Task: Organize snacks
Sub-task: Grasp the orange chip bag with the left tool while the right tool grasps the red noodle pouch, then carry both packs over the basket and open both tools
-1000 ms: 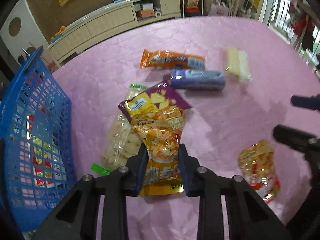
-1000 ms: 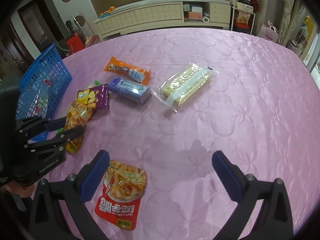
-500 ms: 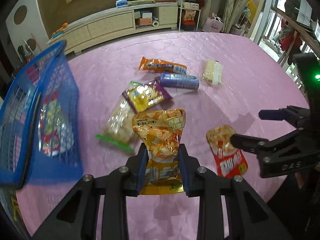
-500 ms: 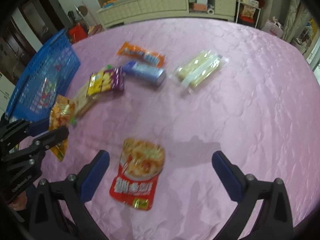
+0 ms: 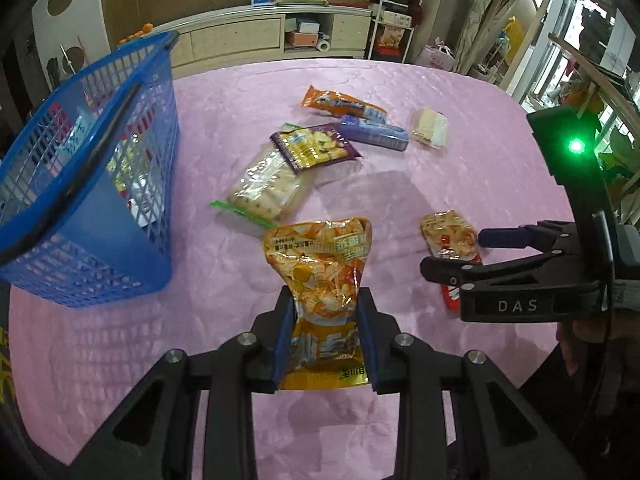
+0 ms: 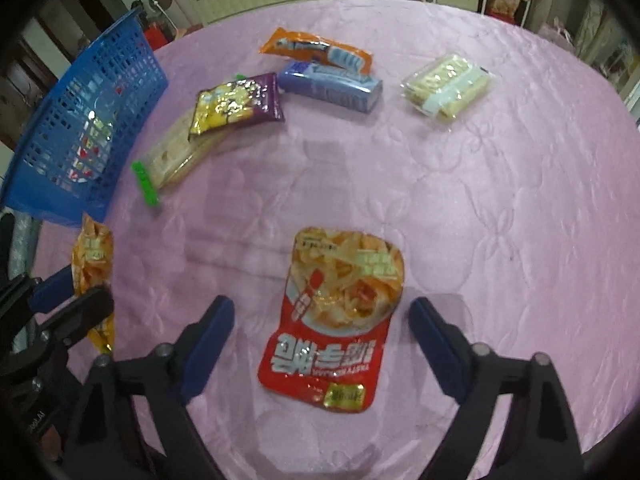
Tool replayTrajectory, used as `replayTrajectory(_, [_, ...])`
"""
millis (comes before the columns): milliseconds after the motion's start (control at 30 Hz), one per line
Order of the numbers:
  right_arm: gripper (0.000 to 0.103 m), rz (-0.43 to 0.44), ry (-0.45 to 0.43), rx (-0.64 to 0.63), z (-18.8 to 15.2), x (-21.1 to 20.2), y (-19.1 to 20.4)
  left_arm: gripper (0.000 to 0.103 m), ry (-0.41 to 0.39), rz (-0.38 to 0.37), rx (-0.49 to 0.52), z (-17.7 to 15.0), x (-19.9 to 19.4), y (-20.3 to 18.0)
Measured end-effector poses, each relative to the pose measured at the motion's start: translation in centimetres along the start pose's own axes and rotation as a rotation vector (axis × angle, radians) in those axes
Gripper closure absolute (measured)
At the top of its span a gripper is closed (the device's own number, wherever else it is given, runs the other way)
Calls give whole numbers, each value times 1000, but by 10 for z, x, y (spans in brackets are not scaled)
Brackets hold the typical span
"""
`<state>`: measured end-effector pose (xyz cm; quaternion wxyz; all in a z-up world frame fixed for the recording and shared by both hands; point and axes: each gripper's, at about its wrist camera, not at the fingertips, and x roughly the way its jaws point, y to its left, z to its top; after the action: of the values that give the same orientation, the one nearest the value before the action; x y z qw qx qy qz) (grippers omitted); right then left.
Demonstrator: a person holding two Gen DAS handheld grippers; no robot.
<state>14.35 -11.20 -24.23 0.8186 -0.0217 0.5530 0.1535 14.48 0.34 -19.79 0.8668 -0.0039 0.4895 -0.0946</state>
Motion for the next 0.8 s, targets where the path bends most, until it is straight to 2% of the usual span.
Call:
replayTrajectory(100, [26, -90, 0, -71, -5, 4, 13, 75, 8, -19, -8, -2, 5, 3])
replayTrajectory(167, [39, -90, -15, -102, -9, 2, 21, 75, 12, -27, -14, -5, 5, 5])
replayTrajectory(200, [42, -88, -16, -112, -11, 2, 22, 75, 12, -33, -17, -7, 6, 6])
replayTrajectory(267, [66, -81, -20, -131, -13, 0, 25, 75, 8, -38, -20, -8, 4, 5])
replayTrajectory(333, [71, -73, -21, -151, -16, -1, 29, 75, 5, -41, -20, -9, 5, 4])
replayTrajectory(467, [78, -32, -18, -135, -20, -6, 30, 75, -14, -55, -8, -8, -4, 3])
replayTrajectory(633, [79, 22, -84, -120, -24, -44, 35, 75, -66, -53, -16, -5, -33, 7])
replayTrajectory(800, [79, 75, -171, -156, -20, -86, 60, 75, -123, -44, -29, -2, -62, 12])
